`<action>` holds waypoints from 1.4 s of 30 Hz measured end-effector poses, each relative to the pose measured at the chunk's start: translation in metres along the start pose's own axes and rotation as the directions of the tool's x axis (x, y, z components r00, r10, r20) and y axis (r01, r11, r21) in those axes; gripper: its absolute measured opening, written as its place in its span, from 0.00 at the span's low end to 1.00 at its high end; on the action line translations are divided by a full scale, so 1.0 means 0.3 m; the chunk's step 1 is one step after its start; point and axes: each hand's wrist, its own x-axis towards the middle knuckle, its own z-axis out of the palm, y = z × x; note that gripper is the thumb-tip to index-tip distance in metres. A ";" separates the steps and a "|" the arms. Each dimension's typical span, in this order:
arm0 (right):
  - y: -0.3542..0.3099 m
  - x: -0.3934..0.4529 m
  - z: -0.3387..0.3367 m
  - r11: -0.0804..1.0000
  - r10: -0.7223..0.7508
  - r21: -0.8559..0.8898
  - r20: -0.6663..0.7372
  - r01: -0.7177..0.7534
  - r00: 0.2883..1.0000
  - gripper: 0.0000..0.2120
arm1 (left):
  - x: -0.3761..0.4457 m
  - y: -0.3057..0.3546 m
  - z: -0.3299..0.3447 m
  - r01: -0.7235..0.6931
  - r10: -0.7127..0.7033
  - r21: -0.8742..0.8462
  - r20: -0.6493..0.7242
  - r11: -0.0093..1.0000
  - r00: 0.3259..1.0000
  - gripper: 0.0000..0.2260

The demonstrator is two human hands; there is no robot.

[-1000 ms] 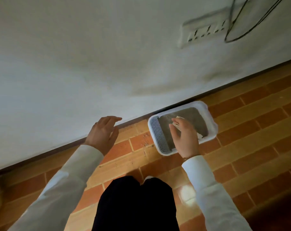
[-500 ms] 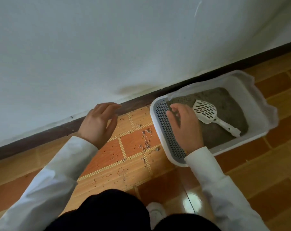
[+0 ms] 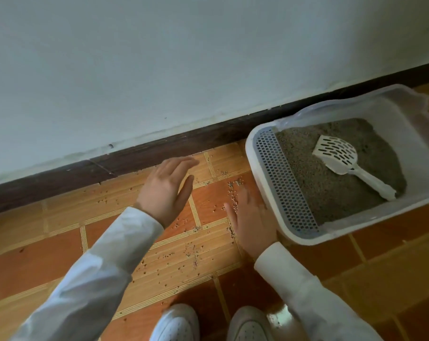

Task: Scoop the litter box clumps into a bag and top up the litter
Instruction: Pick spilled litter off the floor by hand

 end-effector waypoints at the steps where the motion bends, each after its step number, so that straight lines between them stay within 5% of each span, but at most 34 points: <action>1: -0.006 -0.004 0.034 0.999 0.005 -0.052 0.010 -0.005 1.000 0.23 | -0.013 -0.001 0.012 0.023 -0.023 -0.013 0.001 1.000 1.000 0.14; 6: -0.020 0.003 0.133 0.975 0.074 -0.207 -0.069 -0.087 0.995 0.25 | -0.080 0.026 0.063 0.220 -0.238 -0.239 -0.049 0.946 0.970 0.13; 8: -0.019 0.015 0.150 0.961 0.075 -0.258 -0.096 -0.098 0.993 0.23 | -0.095 0.039 0.081 0.347 -0.392 -0.428 -0.017 0.834 0.920 0.14; 9: -0.017 0.023 0.161 0.953 0.065 -0.289 -0.102 -0.092 0.993 0.21 | -0.096 0.048 0.089 0.428 -0.498 -0.608 0.061 0.669 0.865 0.15; 10: -0.014 0.029 0.168 0.945 0.046 -0.318 -0.102 -0.076 0.994 0.19 | -0.092 0.059 0.092 0.475 -0.582 -0.791 0.190 0.387 0.791 0.15; 12: -0.009 0.041 0.183 0.924 -0.005 -0.381 -0.104 -0.035 0.995 0.11 | -0.080 0.073 0.094 0.432 -0.596 -0.880 0.459 -0.200 0.659 0.16; 13: -0.007 0.044 0.189 0.913 -0.028 -0.407 -0.106 -0.017 0.994 0.08 | -0.079 0.075 0.094 0.393 -0.564 -0.845 0.535 -0.363 0.629 0.17; 15: -0.003 0.045 0.197 0.902 -0.057 -0.432 -0.111 0.004 0.992 0.05 | -0.084 0.073 0.098 0.340 -0.520 -0.792 0.596 -0.507 0.612 0.18; 24: -0.072 0.030 0.138 0.952 -0.073 -0.307 -0.242 -0.004 0.968 0.10 | -0.120 0.057 0.169 0.326 -0.472 -0.690 0.697 -0.647 0.539 0.19; 30: -0.211 -0.013 0.045 0.975 -0.210 -0.138 -0.320 0.174 0.924 0.13 | -0.124 0.080 0.208 0.383 -0.352 -0.577 0.782 -0.721 0.514 0.19; 34: -0.135 0.049 0.049 0.999 -0.017 0.026 -0.236 0.024 0.971 0.14 | -0.116 0.055 0.188 0.288 -0.345 -0.556 0.766 -0.780 0.543 0.19; 37: -0.061 0.118 0.075 0.985 0.105 -0.111 -0.221 -0.132 0.969 0.18 | -0.116 0.027 0.168 0.239 -0.354 -0.553 0.751 -0.798 0.557 0.18; 42: -0.050 0.171 0.140 0.958 0.136 -0.231 -0.147 -0.168 0.980 0.19 | -0.119 0.014 0.147 0.194 -0.359 -0.539 0.747 -0.819 0.559 0.19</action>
